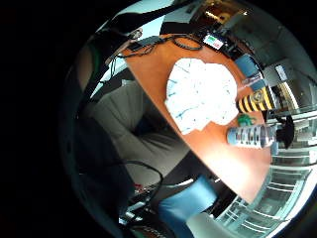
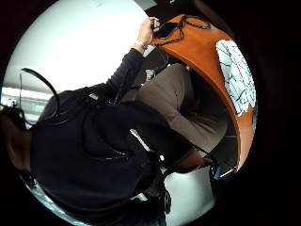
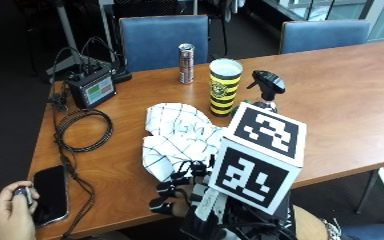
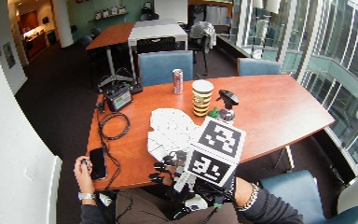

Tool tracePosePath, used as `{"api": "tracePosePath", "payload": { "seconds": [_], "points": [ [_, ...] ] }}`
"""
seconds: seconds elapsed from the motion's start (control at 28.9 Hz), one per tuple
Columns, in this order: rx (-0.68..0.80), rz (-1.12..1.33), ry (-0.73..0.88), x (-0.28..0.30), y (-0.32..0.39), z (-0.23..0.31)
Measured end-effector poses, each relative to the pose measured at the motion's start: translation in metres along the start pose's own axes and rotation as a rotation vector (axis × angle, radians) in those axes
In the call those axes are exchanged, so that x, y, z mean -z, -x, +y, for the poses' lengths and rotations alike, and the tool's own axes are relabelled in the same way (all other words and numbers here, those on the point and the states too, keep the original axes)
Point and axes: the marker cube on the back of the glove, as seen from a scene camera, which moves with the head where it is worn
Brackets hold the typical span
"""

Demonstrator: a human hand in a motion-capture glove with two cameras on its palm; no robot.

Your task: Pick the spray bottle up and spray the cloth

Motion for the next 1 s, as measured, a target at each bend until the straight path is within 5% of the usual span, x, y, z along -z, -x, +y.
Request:
{"api": "tracePosePath", "payload": {
  "seconds": [1.0],
  "points": [
    [-0.139,-0.021,-0.075,0.043,-0.076,-0.024]
  ]
}}
